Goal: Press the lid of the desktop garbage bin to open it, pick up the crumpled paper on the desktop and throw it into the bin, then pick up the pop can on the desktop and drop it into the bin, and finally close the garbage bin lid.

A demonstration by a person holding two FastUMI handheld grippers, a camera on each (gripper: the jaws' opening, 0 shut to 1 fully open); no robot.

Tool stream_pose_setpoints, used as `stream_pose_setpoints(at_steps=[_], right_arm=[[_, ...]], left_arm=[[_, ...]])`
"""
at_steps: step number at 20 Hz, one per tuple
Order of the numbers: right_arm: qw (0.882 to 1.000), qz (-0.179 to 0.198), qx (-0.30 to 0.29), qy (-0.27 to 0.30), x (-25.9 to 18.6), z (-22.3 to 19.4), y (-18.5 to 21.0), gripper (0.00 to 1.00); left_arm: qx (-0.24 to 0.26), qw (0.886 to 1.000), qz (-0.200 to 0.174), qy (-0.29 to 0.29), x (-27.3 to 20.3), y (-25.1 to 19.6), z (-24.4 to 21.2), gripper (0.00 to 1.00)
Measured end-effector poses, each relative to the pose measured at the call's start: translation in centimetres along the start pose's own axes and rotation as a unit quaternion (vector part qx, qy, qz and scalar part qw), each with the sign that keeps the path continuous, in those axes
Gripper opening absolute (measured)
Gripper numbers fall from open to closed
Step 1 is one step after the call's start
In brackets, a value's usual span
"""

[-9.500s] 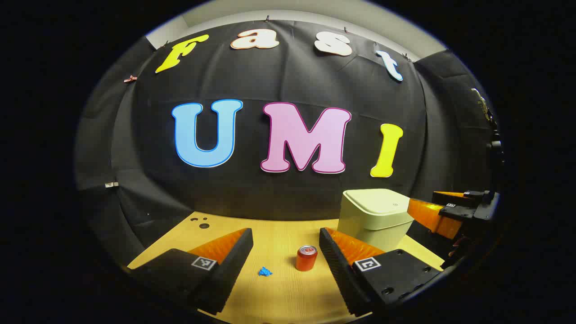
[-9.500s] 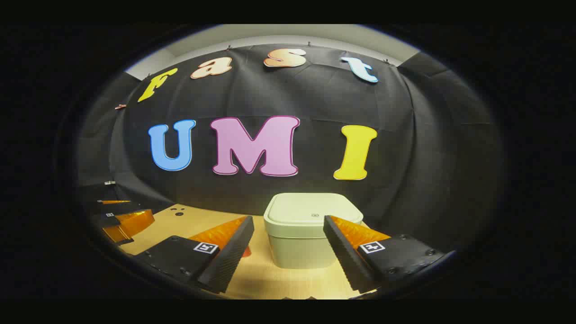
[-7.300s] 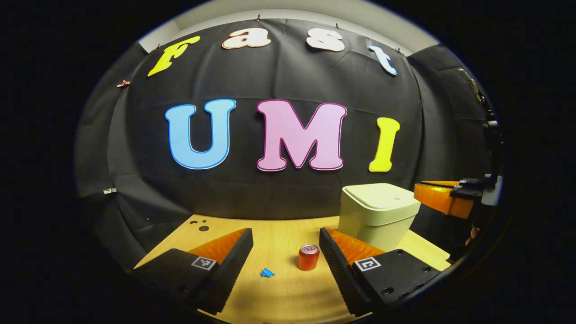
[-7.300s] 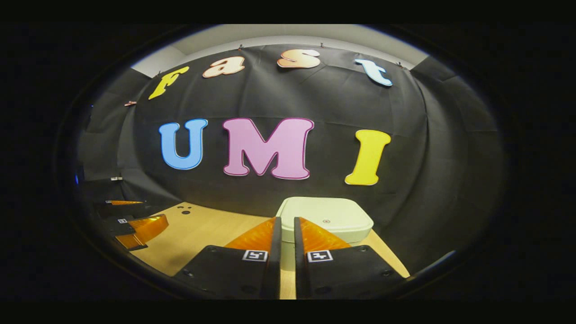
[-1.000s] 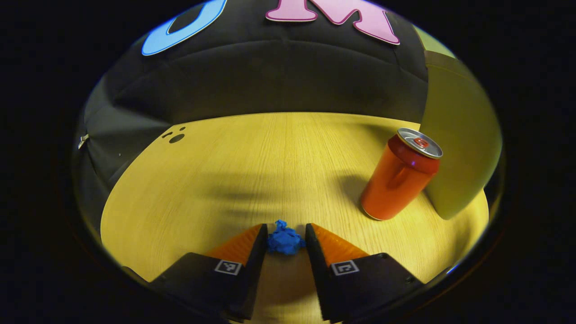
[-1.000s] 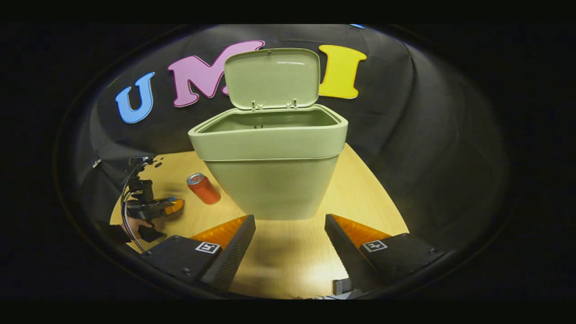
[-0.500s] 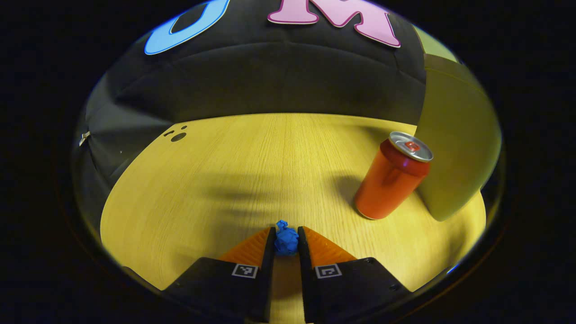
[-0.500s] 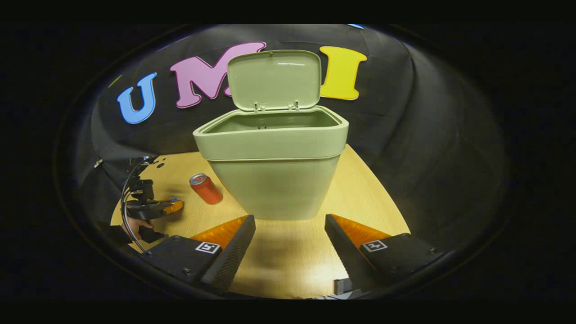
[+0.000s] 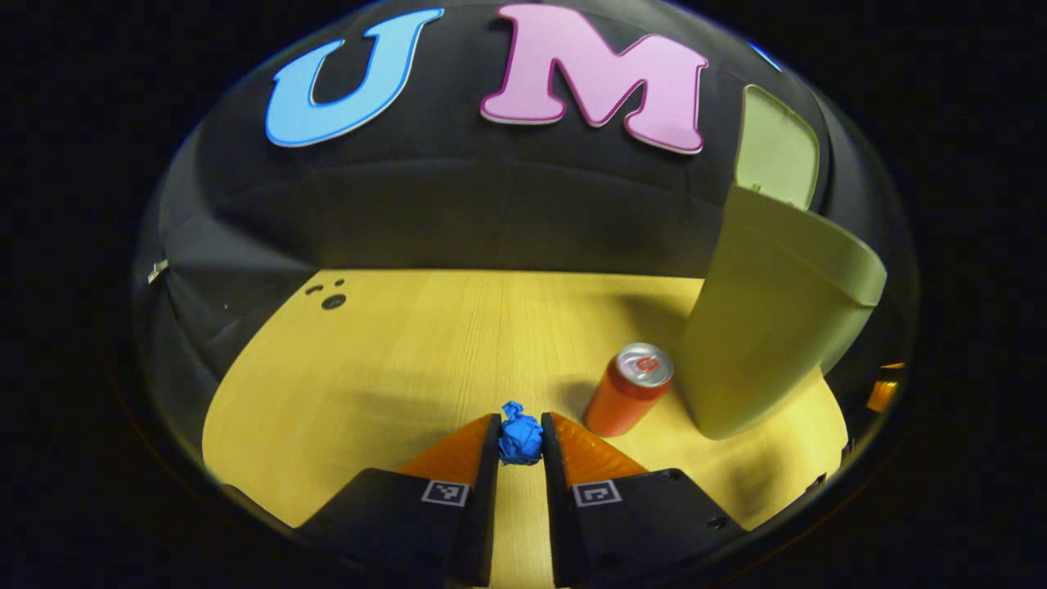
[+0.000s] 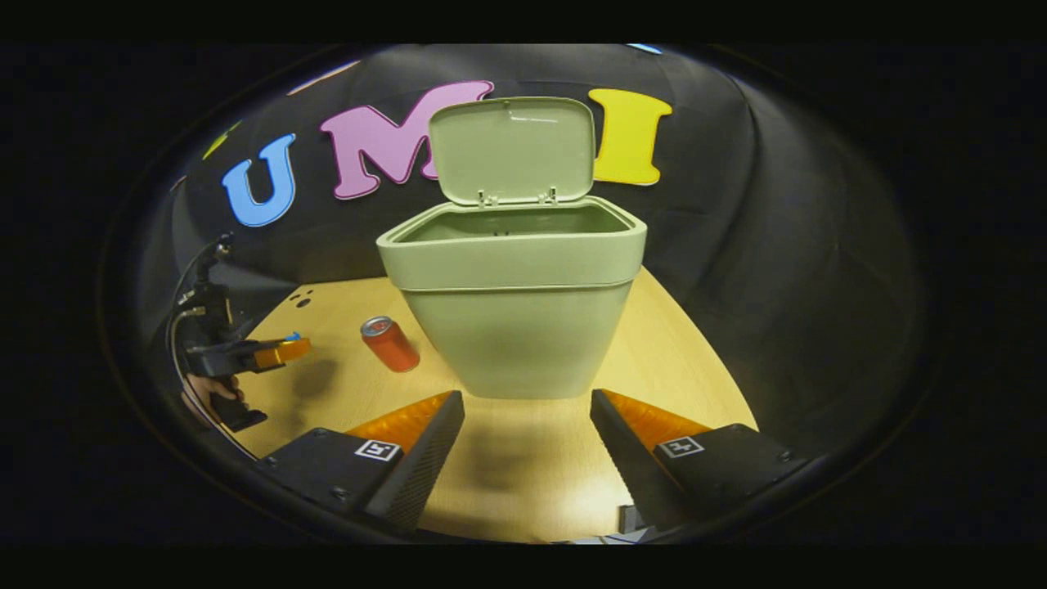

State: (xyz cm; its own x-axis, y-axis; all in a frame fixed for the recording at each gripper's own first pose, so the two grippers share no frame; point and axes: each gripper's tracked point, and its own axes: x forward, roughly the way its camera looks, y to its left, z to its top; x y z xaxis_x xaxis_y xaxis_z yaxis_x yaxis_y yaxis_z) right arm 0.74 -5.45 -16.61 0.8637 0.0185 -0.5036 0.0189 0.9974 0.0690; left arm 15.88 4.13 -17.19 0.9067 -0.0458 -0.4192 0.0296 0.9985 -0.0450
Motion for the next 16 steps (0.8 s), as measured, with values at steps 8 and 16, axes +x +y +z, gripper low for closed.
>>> stream_pose_setpoints(at_steps=[8, 16], right_arm=[[1.000, 0.009, 0.009, -0.008, -1.0, -0.4, 0.9, 0.98], [0.999, 0.009, 0.035, -0.016, -1.1, -0.5, 0.4, 0.98]], left_arm=[[0.014, 0.992, -0.078, -0.093, -5.7, -6.5, 12.0, 0.34], [0.055, 0.966, -0.206, -0.146, -7.1, -18.9, 19.1, 0.31]])
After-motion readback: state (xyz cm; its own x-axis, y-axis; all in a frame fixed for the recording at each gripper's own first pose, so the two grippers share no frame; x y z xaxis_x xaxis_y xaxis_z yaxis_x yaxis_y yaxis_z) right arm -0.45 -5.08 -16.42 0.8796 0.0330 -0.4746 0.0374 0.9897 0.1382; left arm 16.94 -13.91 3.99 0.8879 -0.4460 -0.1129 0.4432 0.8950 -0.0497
